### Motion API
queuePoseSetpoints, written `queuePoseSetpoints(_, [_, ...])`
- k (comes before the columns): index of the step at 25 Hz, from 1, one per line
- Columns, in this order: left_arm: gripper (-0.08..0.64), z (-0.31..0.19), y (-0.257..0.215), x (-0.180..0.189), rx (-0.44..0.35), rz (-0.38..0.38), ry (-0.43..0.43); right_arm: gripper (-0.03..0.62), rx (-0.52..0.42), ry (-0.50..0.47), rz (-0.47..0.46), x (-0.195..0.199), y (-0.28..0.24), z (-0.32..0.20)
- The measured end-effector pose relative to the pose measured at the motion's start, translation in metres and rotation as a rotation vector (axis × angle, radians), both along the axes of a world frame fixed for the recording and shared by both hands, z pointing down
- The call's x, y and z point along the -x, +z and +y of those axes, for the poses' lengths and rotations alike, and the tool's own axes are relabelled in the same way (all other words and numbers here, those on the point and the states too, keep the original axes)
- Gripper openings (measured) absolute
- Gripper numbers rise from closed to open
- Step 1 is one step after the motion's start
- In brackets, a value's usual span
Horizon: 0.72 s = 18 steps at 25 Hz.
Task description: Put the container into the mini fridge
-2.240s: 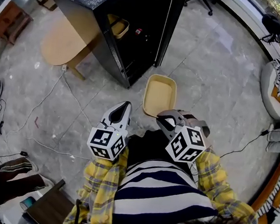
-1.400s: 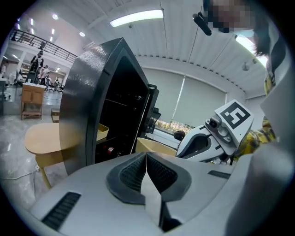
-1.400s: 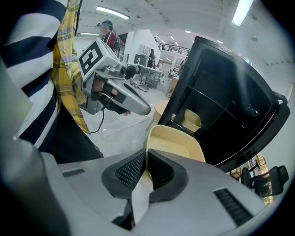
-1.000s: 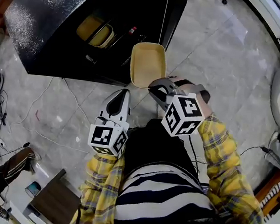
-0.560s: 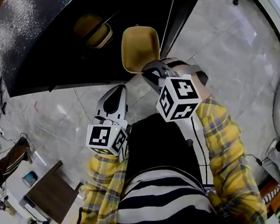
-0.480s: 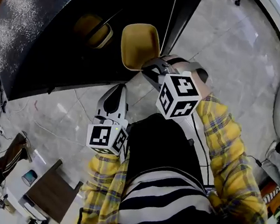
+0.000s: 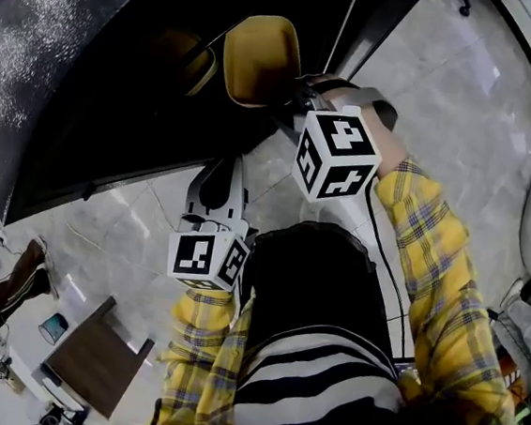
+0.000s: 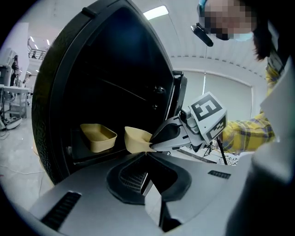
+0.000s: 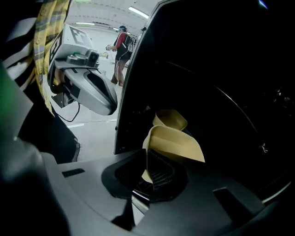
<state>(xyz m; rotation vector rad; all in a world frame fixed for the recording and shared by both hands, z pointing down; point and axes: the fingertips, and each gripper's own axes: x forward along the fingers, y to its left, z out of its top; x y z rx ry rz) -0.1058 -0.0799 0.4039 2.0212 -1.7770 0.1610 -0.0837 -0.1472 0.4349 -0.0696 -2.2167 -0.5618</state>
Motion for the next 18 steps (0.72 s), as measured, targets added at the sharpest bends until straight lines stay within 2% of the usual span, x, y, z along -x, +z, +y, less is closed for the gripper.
queuePoseSetpoints(18, [0.017, -0.026, 0.012, -0.006, -0.012, 0.002, -0.037, 0.038, -0.083, -0.083, 0.004, 0.017, 0.013, -0.046])
